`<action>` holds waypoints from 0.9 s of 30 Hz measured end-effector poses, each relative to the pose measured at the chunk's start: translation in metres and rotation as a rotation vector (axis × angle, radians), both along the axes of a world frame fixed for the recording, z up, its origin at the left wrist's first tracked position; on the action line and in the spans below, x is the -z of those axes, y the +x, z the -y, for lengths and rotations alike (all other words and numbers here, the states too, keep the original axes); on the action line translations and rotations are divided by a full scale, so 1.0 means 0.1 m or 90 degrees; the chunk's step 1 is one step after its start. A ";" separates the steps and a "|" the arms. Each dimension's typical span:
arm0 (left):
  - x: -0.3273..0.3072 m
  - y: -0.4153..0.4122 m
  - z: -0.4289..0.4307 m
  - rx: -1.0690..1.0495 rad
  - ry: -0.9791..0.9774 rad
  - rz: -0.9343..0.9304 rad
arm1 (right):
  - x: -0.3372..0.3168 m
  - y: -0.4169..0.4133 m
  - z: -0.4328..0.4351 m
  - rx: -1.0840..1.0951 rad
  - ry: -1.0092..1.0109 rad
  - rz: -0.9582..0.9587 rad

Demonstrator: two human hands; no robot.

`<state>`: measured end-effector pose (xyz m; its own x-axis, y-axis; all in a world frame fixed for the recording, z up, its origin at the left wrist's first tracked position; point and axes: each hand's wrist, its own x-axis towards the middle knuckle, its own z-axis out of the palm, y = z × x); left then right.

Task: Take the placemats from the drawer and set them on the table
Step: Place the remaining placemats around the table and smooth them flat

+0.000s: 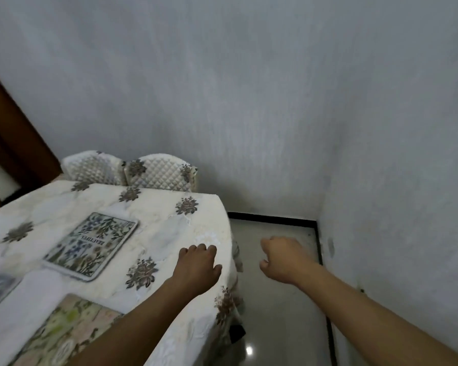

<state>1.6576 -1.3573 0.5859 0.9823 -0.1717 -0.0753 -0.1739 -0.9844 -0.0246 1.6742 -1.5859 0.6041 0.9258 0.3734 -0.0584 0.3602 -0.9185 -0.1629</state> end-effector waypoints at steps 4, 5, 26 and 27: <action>-0.04 0.27 -0.04 -0.091 -0.011 -0.002 | -0.04 0.58 -0.10 -0.087 -0.010 -0.007; -0.03 0.35 -0.06 -0.114 -0.013 -0.005 | -0.02 0.75 -0.14 -0.106 -0.015 -0.004; 0.11 3.54 0.22 -0.234 0.016 -0.004 | 0.20 4.22 -0.25 -0.180 -0.155 0.013; 0.11 3.67 0.22 -0.251 0.017 -0.005 | 0.21 4.40 -0.27 -0.194 -0.146 0.014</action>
